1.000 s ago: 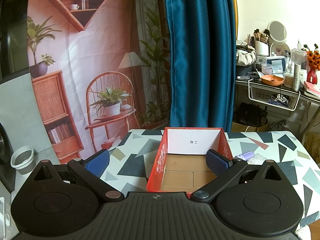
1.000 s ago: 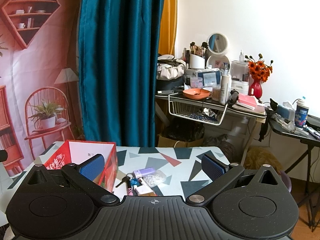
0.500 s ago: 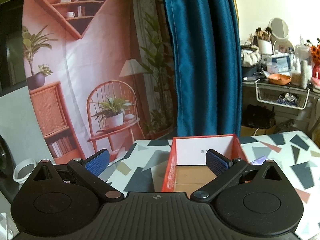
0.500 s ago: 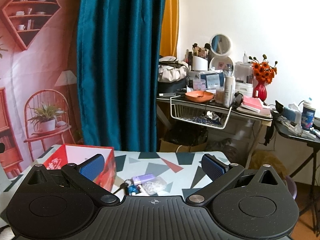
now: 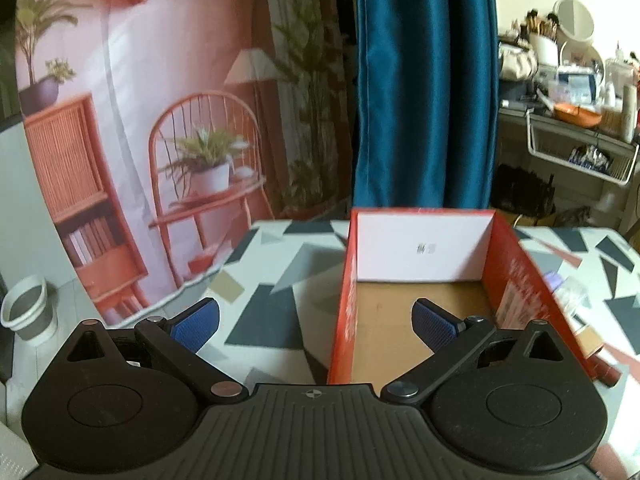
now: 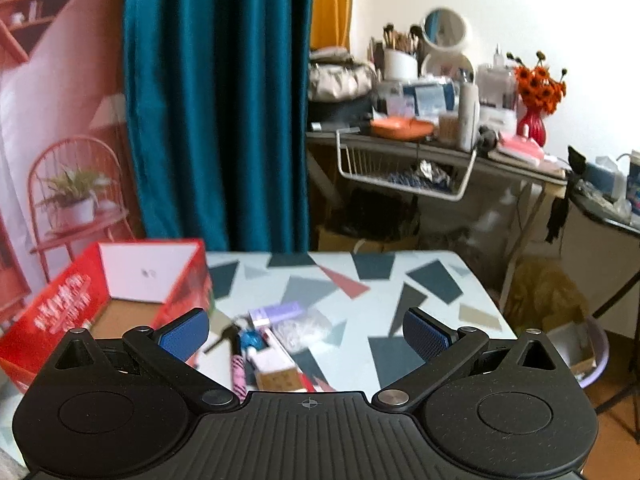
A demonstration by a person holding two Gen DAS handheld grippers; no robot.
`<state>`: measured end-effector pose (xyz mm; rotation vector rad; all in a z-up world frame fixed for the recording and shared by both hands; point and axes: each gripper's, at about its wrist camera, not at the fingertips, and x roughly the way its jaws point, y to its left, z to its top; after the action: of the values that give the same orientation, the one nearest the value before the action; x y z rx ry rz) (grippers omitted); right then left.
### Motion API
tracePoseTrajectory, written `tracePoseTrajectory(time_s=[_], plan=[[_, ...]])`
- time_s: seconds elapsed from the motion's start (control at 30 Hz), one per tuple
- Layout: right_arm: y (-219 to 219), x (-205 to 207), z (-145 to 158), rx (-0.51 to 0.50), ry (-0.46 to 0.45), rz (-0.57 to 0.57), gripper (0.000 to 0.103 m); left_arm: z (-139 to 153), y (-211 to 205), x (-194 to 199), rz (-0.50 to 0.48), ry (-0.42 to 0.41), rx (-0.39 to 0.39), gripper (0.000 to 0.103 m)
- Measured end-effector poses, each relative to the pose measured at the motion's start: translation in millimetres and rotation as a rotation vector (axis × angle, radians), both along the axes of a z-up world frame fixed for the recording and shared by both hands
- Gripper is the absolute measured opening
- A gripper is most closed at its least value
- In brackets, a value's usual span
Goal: Organize rigid objects
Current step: 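Move the left tool beside the red box while the right tool approaches the items, then lower the right gripper onto the gold-framed card and close it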
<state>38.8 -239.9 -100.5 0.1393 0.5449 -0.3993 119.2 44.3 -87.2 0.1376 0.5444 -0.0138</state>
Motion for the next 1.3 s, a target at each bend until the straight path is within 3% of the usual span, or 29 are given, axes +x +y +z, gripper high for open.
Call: tracePoseTrajectory(time_s=[0.23, 0.37, 0.57, 0.63, 0.73, 0.83, 1.3], plan=[[-5, 21, -30, 0.023, 0.067, -0.003, 0.103, -23, 13, 25, 0.003, 0.081, 0.016, 0.103], [-7, 32, -42, 0.030, 0.103, 0.012, 0.103, -30, 21, 37, -0.051, 0.119, -0.051, 0.096], [-13, 46, -54, 0.054, 0.135, 0.031, 0.103, -45, 17, 50, -0.071, 0.187, -0.046, 0.067], [-16, 50, -57, 0.069, 0.138, 0.032, 0.103, -50, 19, 56, -0.062, 0.217, -0.052, 0.050], [-21, 53, -60, 0.088, 0.141, 0.031, 0.103, -56, 20, 64, -0.052, 0.250, -0.067, 0.033], [-25, 56, -63, 0.094, 0.146, 0.032, 0.103, -59, 20, 63, -0.062, 0.279, -0.079, 0.023], [-43, 68, -79, 0.150, 0.196, 0.045, 0.103, -67, 22, 61, -0.060, 0.332, -0.113, 0.020]])
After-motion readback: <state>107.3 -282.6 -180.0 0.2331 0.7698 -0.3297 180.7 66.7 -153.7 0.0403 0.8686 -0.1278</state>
